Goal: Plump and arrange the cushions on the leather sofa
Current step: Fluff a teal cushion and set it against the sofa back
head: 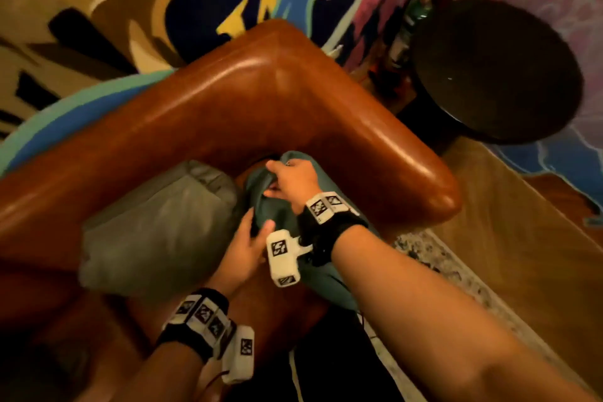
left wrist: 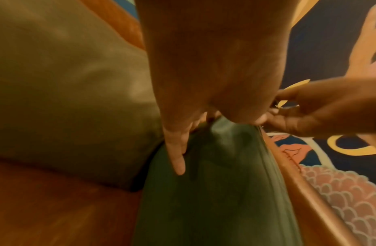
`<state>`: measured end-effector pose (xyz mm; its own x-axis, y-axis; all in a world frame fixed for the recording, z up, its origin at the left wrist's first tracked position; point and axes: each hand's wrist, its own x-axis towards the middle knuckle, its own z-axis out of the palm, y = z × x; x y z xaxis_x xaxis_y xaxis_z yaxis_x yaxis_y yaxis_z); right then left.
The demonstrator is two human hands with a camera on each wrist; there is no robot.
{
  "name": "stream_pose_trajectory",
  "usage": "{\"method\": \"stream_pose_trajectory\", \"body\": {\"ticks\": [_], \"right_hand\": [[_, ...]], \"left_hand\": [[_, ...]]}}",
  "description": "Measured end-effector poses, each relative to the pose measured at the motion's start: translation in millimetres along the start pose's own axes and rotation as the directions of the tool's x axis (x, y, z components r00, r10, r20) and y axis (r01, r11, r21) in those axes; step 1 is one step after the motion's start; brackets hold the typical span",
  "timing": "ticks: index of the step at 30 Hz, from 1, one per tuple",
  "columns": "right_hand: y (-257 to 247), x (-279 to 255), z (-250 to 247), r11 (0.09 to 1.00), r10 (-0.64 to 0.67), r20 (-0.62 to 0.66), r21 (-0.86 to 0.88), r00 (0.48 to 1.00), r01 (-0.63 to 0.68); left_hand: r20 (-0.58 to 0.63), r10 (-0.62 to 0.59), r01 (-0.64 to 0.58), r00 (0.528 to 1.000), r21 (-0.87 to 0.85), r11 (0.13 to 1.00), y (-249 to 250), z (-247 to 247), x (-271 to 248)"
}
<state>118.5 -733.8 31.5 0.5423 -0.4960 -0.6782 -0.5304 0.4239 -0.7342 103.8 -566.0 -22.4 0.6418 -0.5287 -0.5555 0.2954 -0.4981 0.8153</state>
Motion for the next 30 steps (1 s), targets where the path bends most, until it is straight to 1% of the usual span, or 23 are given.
{"method": "stream_pose_trajectory", "body": {"ticks": [1,2,3,4,5,6,7,8,9,10,11,12,13,14,16,17,19,21,23,25,26,28,30], "right_hand": [[1.9,5.0,3.7,0.998,0.046,0.132,0.042,0.990,-0.052],[-1.6,2.4,-0.5,0.996,0.070,0.270,0.027,0.960,-0.081],[-0.5,5.3,-8.6,0.996,0.082,0.381,-0.058,0.921,-0.065],[-0.4,9.2,-22.9,0.989,0.058,0.429,-0.148,0.901,0.007],[1.3,16.6,-41.6,0.973,0.018,0.420,-0.215,0.907,0.081],[2.4,29.4,-66.3,0.955,-0.035,0.342,-0.264,0.939,0.132],[3.2,43.1,-91.5,0.943,-0.101,0.239,-0.287,0.966,0.170],[6.1,58.6,-119.8,0.908,-0.154,0.157,-0.367,0.975,0.203],[11.2,74.5,-146.5,0.858,-0.182,0.102,-0.469,0.978,0.209],[17.0,85.0,-169.7,0.784,-0.154,0.090,-0.595,0.984,0.178],[25.1,93.6,-187.1,0.717,-0.085,0.099,-0.685,0.991,0.130],[36.6,102.6,-197.9,0.688,0.006,0.102,-0.722,0.995,0.070],[47.8,109.7,-203.6,0.697,0.092,0.122,-0.716,0.988,0.024],[57.3,111.3,-203.9,0.740,0.163,0.146,-0.672,0.976,-0.023],[71.0,112.5,-200.8,0.814,0.265,0.194,-0.570,0.945,-0.111],[72.8,110.1,-199.3,0.835,0.296,0.226,-0.534,0.928,-0.137],[78.9,114.4,-202.7,0.850,0.297,0.278,-0.513,0.914,-0.120],[85.3,123.1,-207.4,0.866,0.278,0.322,-0.491,0.905,-0.091],[93.5,127.9,-204.0,0.876,0.287,0.356,-0.473,0.889,-0.093],[97.0,122.3,-189.5,0.898,0.297,0.392,-0.426,0.871,-0.114],[96.9,120.6,-182.8,0.917,0.288,0.417,-0.380,0.862,-0.123],[90.9,120.4,-180.4,0.939,0.265,0.476,-0.326,0.839,-0.111],[79.7,124.5,-184.8,0.930,0.290,0.519,-0.352,0.804,-0.108]], "left_hand": [[0.003,-0.009,0.009,1.000,-0.042,0.999,-12.8,7.8,-5.2],[-0.002,-0.040,0.040,0.999,-0.015,0.999,-24.7,15.0,-4.4],[-0.038,-0.093,0.094,0.995,0.022,0.995,-34.8,22.7,-2.9],[-0.071,-0.172,0.176,0.983,0.061,0.983,-39.1,28.3,-0.9],[-0.081,-0.213,0.219,0.974,0.078,0.973,-46.2,34.1,4.2],[-0.089,-0.229,0.236,0.969,0.080,0.968,-51.2,42.6,10.4],[-0.092,-0.213,0.221,0.973,0.089,0.971,-51.2,48.5,14.6],[-0.099,-0.205,0.214,0.974,0.086,0.973,-45.6,58.1,16.0],[-0.110,-0.192,0.202,0.975,0.083,0.976,-43.6,63.7,19.0],[-0.123,-0.203,0.211,0.971,0.059,0.976,-40.7,70.4,21.6],[-0.139,-0.226,0.229,0.964,0.008,0.973,-42.8,77.3,26.0],[-0.137,-0.269,0.263,0.953,-0.060,0.963,-42.9,81.1,28.2],[-0.119,-0.311,0.293,0.943,-0.146,0.945,-46.1,85.5,30.8],[-0.091,-0.345,0.315,0.934,-0.243,0.917,-47.0,87.0,30.4],[-0.063,-0.360,0.299,0.931,-0.439,0.847,-53.7,84.2,31.4],[-0.062,-0.366,0.286,0.929,-0.507,0.813,-59.1,78.9,32.1],[-0.088,-0.400,0.278,0.912,-0.584,0.762,-77.7,63.5,35.4],[-0.097,-0.419,0.273,0.903,-0.622,0.734,-91.6,51.2,36.5],[-0.040,-0.407,0.290,0.912,-0.640,0.712,-96.6,49.1,40.9],[0.009,-0.384,0.304,0.923,-0.628,0.717,-88.1,56.7,50.5],[0.011,-0.380,0.305,0.925,-0.619,0.724,-81.0,60.7,57.2],[-0.030,-0.375,0.287,0.926,-0.589,0.755,-69.6,58.3,69.1],[-0.053,-0.352,0.257,0.935,-0.583,0.770,-65.4,45.6,75.0]]}}
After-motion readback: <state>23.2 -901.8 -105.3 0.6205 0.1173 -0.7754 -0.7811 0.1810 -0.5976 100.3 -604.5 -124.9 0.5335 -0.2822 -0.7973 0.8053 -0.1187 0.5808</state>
